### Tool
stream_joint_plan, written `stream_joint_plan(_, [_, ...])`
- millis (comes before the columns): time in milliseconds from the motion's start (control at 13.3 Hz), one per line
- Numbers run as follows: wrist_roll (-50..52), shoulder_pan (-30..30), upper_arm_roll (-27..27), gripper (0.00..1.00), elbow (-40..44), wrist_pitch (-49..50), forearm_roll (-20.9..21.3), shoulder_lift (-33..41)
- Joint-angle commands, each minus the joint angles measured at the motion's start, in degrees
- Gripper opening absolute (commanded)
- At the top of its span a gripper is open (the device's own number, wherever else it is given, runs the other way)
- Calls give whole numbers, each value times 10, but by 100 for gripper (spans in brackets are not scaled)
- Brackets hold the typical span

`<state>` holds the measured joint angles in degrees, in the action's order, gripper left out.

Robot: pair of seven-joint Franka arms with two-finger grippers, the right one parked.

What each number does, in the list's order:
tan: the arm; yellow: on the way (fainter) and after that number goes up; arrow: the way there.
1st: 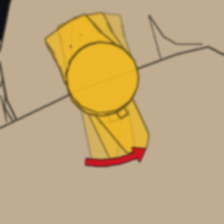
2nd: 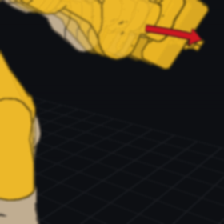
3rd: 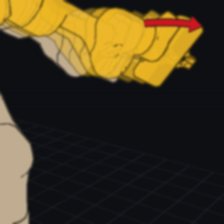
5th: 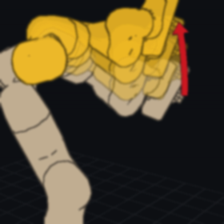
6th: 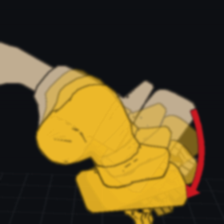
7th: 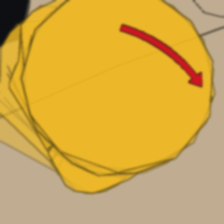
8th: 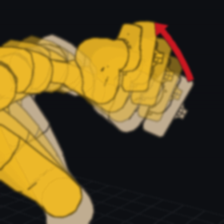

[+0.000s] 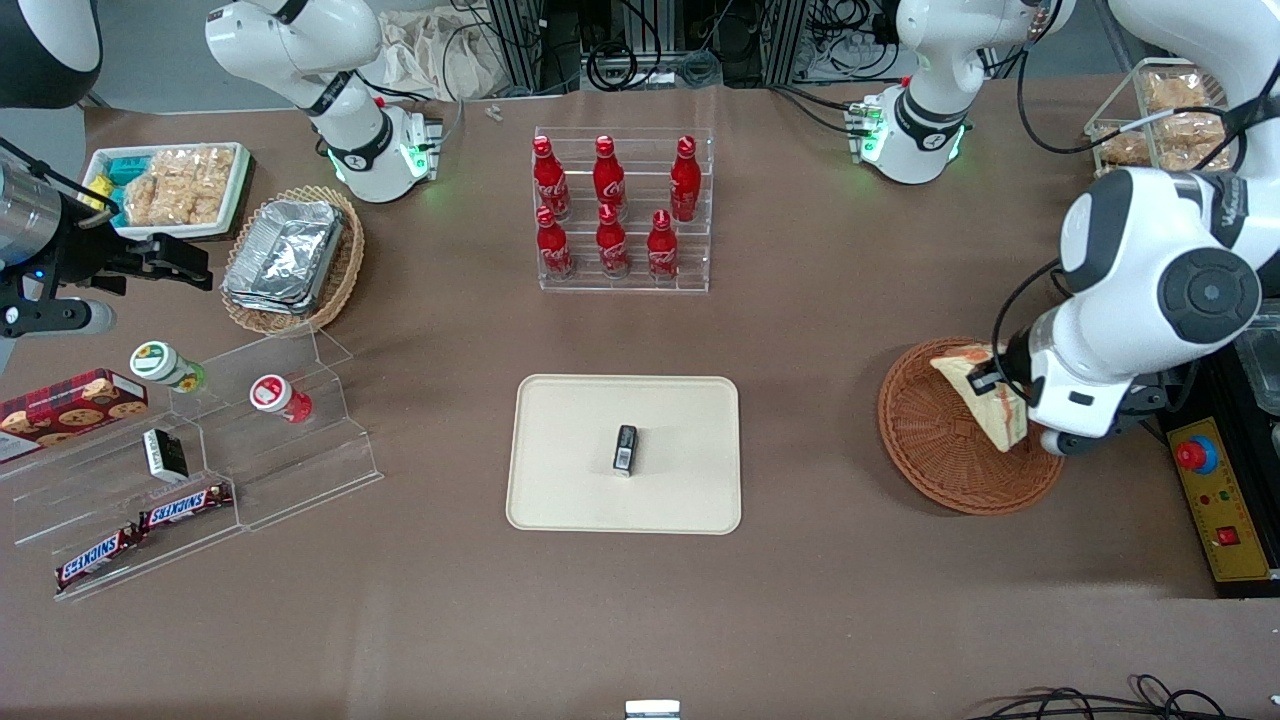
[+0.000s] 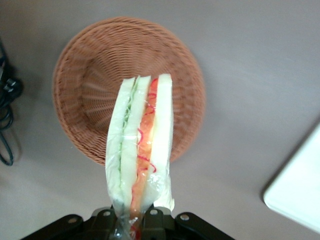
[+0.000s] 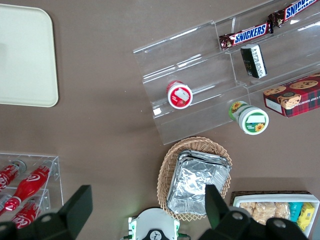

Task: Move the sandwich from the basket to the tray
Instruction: 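Carry the held sandwich toward the cream tray beside the tissue pack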

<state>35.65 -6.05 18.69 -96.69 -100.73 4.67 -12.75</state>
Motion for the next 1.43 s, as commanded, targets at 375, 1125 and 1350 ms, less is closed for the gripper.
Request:
stream_joint_plan(375, [-44, 67, 124, 19, 30, -74, 66, -65])
stream_joint_plan(1125, [-18, 182, 112, 12, 119, -191, 157, -263])
stream_joint_plan(1350, [-7, 185, 105, 13, 120, -223, 158, -293])
